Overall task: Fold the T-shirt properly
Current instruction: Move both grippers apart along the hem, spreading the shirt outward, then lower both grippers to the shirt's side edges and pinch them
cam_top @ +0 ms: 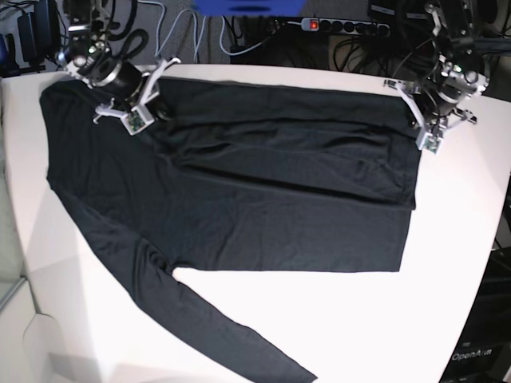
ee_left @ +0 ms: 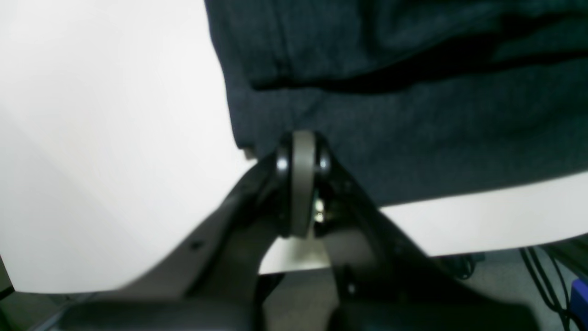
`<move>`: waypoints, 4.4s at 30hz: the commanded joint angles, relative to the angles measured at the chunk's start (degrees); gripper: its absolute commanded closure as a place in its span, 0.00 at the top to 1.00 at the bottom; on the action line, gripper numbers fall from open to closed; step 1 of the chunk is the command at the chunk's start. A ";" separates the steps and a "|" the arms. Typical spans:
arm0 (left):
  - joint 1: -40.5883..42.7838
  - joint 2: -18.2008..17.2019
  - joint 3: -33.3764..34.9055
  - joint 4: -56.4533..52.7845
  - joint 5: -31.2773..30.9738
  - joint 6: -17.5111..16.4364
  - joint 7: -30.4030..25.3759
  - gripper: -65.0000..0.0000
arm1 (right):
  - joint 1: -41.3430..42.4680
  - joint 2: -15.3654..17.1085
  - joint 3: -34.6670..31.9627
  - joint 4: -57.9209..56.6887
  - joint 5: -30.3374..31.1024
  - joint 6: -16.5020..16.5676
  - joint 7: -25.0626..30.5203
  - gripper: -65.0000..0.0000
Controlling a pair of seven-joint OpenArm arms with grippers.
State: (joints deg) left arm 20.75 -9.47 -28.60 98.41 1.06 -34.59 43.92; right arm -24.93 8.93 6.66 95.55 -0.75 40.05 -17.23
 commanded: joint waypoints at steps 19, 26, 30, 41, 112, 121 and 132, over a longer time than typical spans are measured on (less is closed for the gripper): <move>-8.75 -0.15 -4.41 4.93 -0.40 0.00 7.11 0.00 | 6.33 3.95 5.34 12.01 0.62 -0.05 -6.19 0.05; -14.12 -0.06 -5.99 5.90 -0.31 0.00 13.27 0.00 | 12.66 5.18 16.69 8.14 0.62 -0.05 -13.23 0.05; -15.08 0.11 -6.78 8.27 -0.49 0.08 14.41 0.00 | 16.53 4.92 22.49 2.87 0.62 -0.05 -12.70 0.04; -21.68 0.11 -6.35 5.63 -0.22 0.08 13.97 0.00 | 22.95 4.21 26.71 -6.71 -3.42 -0.05 -4.70 0.00; -62.99 -4.81 1.22 -73.58 15.69 12.74 -29.11 0.62 | 59.78 8.35 17.04 -63.94 -22.23 -0.05 20.09 0.62; -62.29 -3.67 0.95 -74.10 15.51 12.74 -29.64 0.60 | 59.70 8.35 17.04 -63.94 -22.23 -0.05 20.09 0.62; -61.24 -2.44 0.86 -78.06 15.51 16.08 -35.00 0.60 | 59.61 8.35 17.04 -63.94 -22.23 -0.05 20.09 0.62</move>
State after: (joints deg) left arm -38.94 -11.35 -27.66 19.62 16.88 -18.26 9.52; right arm 32.97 16.51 23.62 30.83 -23.77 40.05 1.21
